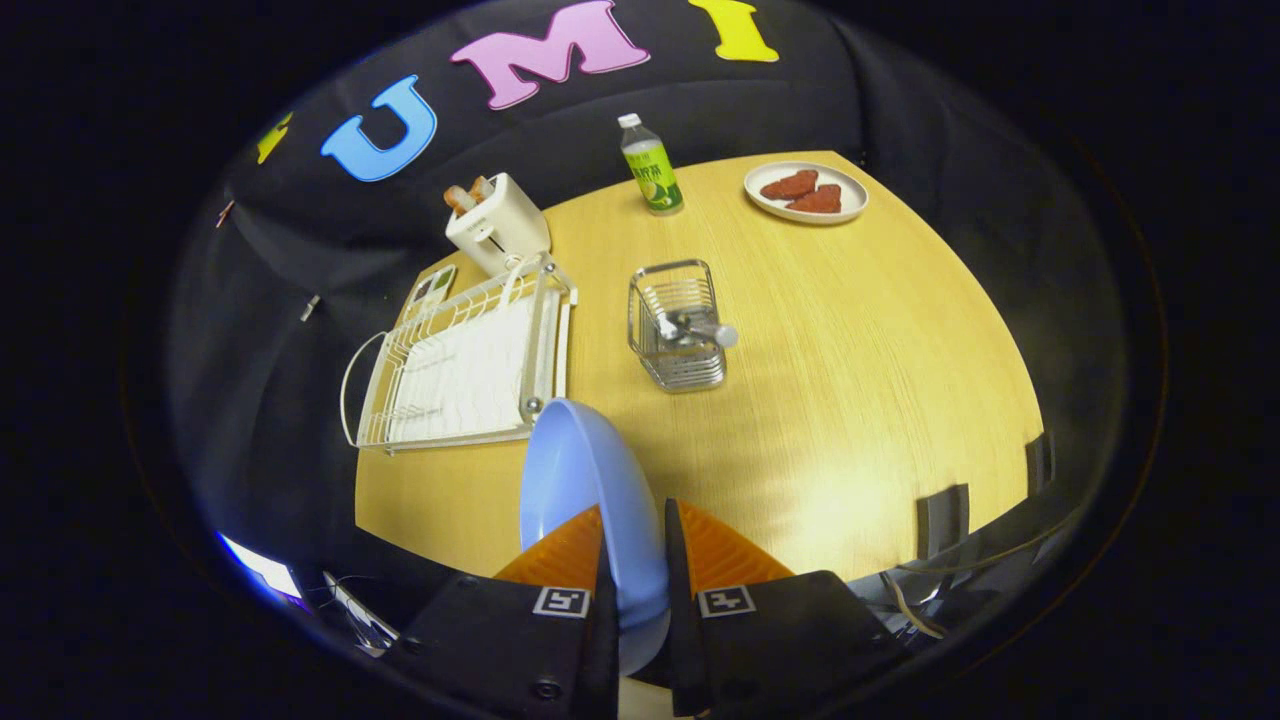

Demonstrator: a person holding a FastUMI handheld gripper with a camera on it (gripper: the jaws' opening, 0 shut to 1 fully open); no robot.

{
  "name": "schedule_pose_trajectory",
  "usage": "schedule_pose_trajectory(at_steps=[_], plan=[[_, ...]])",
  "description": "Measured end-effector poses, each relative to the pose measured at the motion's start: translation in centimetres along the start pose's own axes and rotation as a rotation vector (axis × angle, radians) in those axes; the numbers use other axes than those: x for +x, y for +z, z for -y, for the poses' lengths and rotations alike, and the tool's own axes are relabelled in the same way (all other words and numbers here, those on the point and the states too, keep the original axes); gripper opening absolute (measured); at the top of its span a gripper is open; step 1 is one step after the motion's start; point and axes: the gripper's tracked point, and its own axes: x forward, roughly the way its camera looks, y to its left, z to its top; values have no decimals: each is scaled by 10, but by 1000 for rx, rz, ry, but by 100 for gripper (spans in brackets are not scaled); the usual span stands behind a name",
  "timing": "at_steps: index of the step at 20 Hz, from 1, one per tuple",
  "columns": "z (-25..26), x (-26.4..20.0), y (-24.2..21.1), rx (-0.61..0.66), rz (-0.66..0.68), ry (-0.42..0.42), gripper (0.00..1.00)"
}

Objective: Take the plate from the dish rack, then take the spoon from the basket and place it into the plate.

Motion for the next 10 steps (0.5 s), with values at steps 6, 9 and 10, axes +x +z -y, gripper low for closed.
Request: schedule_pose_trajectory(at_steps=[6,9,10], plan=[[15,40,-17,151,-30,117,24],[31,54,-17,156,-14,95,24],[37,60,-17,136,-12,78,25]])
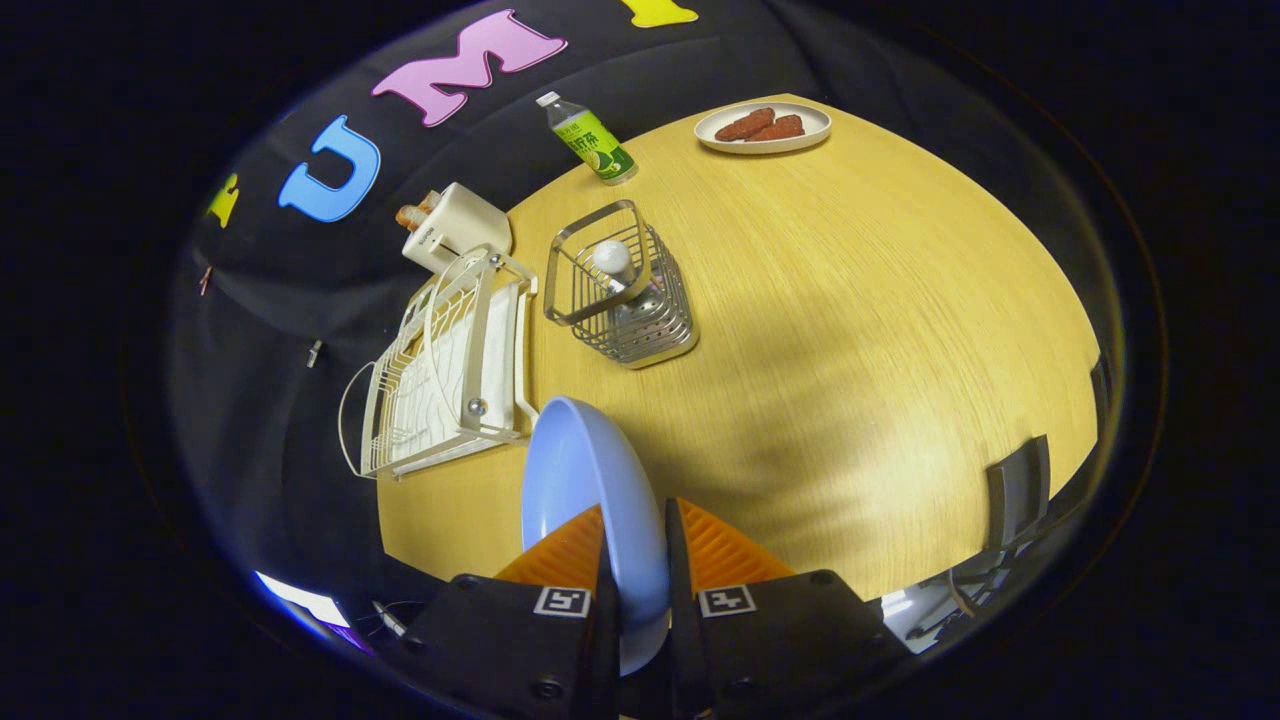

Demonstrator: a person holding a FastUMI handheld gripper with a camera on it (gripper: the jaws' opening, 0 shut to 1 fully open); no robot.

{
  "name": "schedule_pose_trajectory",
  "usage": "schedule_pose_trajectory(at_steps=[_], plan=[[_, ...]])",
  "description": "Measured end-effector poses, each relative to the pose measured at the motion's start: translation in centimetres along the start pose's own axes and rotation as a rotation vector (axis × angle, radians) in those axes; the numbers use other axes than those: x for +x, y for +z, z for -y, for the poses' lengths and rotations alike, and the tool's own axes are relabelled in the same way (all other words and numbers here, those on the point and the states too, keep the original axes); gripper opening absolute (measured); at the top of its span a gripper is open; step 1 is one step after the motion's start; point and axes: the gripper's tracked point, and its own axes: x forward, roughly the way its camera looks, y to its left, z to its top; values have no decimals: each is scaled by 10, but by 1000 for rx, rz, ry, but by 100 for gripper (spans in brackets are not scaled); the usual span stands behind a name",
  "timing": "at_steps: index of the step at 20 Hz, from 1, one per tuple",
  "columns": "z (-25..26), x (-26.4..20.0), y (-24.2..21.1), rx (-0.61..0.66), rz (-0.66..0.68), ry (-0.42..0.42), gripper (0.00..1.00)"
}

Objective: Take the plate from the dish rack, then take the spoon from the basket and place it into the plate.

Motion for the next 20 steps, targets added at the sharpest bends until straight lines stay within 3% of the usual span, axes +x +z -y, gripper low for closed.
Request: schedule_pose_trajectory(at_steps=[3,8,13,17,19,20], plan=[[5,5,2,14,3,4,25],[25,11,2,32,7,-90,32],[34,14,-2,-24,-5,-169,31],[25,13,5,-4,21,-157,39],[23,9,11,-24,39,-159,46],[21,5,15,-37,52,-156,54]])
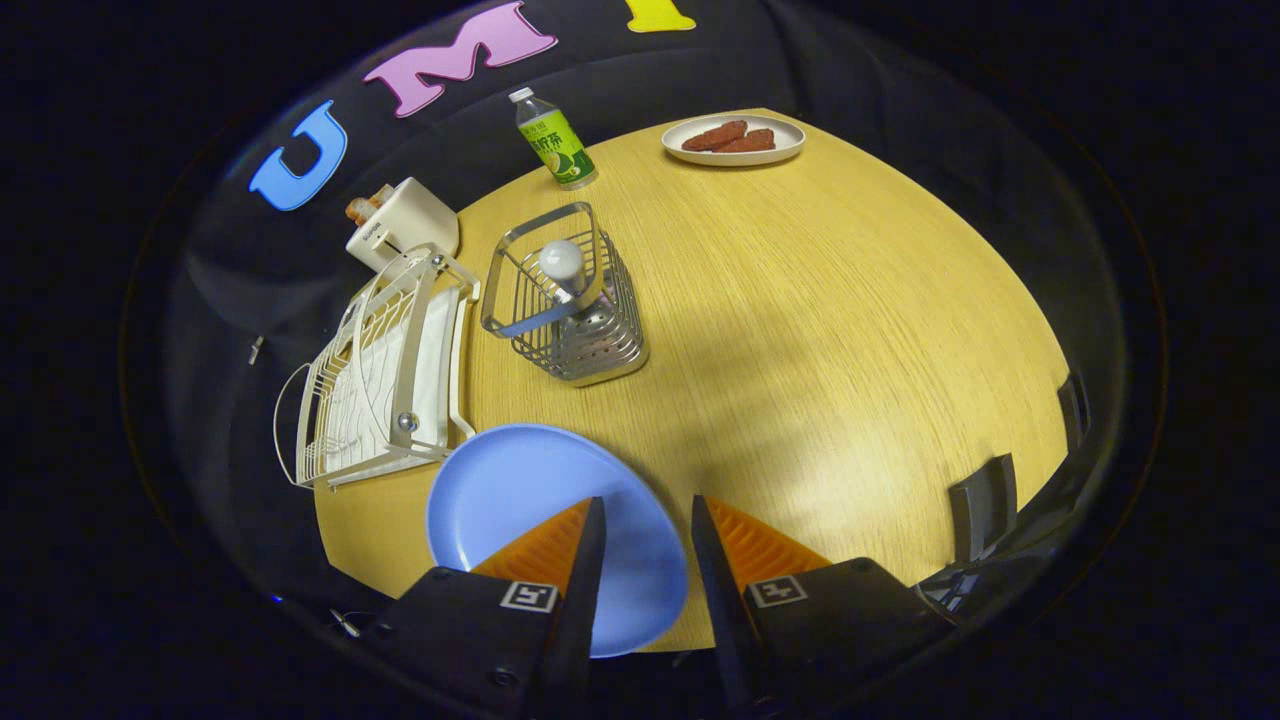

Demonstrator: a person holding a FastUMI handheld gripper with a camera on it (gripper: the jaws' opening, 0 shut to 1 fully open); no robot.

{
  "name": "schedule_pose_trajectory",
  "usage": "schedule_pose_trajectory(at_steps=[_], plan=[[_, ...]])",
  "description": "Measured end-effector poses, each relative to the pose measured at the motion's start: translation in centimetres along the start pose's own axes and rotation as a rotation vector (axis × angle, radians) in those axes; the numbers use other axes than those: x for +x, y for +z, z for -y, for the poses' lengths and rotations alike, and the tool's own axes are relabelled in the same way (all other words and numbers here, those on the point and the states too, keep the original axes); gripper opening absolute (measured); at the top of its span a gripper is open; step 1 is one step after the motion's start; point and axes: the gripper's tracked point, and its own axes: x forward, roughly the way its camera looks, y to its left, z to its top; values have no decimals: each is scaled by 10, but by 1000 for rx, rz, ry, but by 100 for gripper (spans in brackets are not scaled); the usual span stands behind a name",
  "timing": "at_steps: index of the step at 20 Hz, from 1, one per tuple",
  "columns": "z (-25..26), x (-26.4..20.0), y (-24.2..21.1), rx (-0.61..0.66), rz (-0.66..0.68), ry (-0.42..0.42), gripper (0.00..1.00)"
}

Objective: Take the plate from the dish rack, then take the spoon from the basket and place it into the plate.

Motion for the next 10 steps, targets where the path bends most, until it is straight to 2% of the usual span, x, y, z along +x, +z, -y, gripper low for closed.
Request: schedule_pose_trajectory(at_steps=[2,6,10], plan=[[-6,-9,7,-34,28,18,72],[-34,-39,26,-157,114,97,90],[-61,-73,71,-384,278,133,91]])
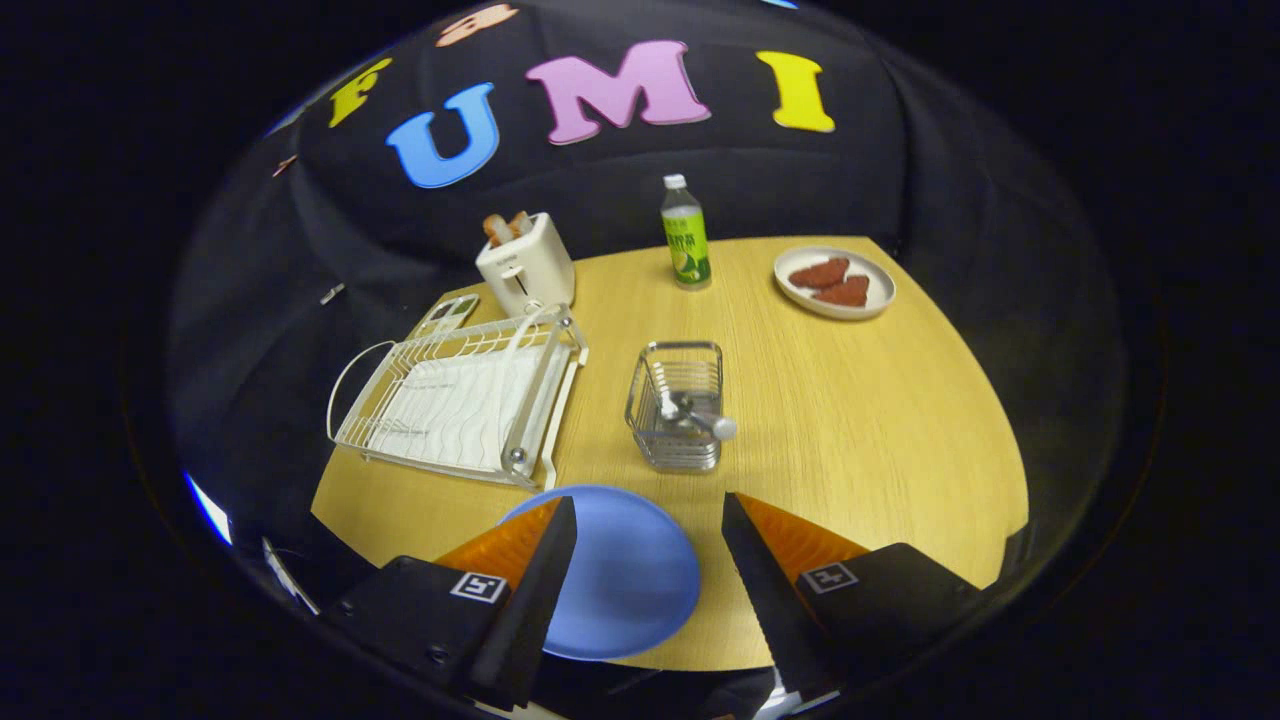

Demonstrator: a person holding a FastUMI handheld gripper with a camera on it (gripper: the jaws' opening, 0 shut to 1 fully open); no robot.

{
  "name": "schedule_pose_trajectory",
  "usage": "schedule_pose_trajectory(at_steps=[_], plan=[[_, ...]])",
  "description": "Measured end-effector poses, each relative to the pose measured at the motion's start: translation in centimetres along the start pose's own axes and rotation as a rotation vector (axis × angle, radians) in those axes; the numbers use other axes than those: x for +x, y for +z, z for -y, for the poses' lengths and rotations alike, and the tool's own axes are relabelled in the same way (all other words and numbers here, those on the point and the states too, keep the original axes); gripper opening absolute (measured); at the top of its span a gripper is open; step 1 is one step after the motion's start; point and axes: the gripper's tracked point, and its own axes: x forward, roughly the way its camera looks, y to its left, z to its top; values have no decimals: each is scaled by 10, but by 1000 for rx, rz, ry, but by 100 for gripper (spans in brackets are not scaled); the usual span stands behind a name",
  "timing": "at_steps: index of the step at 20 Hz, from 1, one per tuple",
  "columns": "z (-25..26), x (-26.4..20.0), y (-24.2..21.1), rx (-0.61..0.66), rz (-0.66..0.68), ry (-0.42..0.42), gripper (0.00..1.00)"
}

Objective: Take the plate from the dish rack, then take the spoon from the basket and place it into the plate.

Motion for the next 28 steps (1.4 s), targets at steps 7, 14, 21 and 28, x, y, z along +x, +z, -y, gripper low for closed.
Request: schedule_pose_trajectory(at_steps=[7,14,21,28], plan=[[31,39,28,-176,-19,-63,89],[56,72,10,-127,-112,-86,39],[42,69,7,-95,-139,-28,14],[47,37,41,-51,-49,-73,13]])
